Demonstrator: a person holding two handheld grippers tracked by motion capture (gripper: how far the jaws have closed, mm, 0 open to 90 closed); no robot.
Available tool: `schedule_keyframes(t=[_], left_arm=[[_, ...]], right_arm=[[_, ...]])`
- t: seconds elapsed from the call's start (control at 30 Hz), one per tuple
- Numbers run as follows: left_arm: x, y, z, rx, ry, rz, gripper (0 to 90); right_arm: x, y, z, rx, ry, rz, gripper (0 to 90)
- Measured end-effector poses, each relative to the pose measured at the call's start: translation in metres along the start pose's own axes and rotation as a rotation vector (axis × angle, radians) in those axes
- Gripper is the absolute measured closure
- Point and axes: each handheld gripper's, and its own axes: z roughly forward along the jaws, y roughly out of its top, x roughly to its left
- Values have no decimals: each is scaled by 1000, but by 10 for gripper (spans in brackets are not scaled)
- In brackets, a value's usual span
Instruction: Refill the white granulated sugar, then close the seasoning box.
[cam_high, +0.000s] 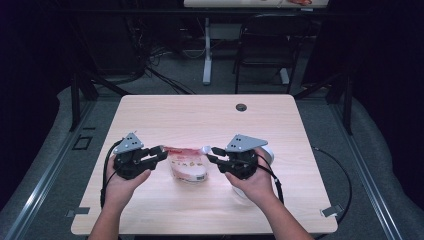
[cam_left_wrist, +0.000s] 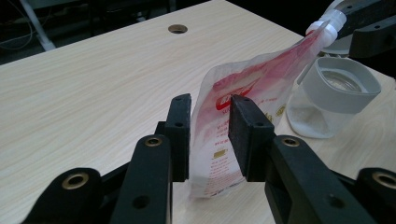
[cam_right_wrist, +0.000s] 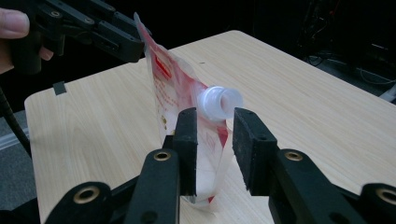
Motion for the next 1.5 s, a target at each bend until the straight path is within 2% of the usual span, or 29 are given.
schedule_keyframes(t=[0.1, 0.43, 0.57, 0.87, 1.03, 1.13, 1.5], left_arm=[[1, -1, 0, 4, -6, 2, 701], [2, -1, 1, -2, -20, -2, 676], [1, -1, 1, -4, -24, 1, 709], [1, -1, -1, 4, -9, 4, 820], [-1, -1, -1, 10, 8, 26, 900], [-3, -1, -1, 14, 14, 37, 900], [-9, 1, -1, 23, -11, 46, 900]], right_arm=[[-3, 0, 2, -1, 4, 18, 699], [-7, -5, 15, 25, 14, 35, 663], [-6, -4, 17, 12, 37, 43, 695], [-4, -3, 17, 22, 31, 28, 710], [-2, -2, 16, 23, 30, 24, 713], [-2, -3, 16, 24, 30, 28, 713], [-1, -5, 7, 22, 34, 18, 714]])
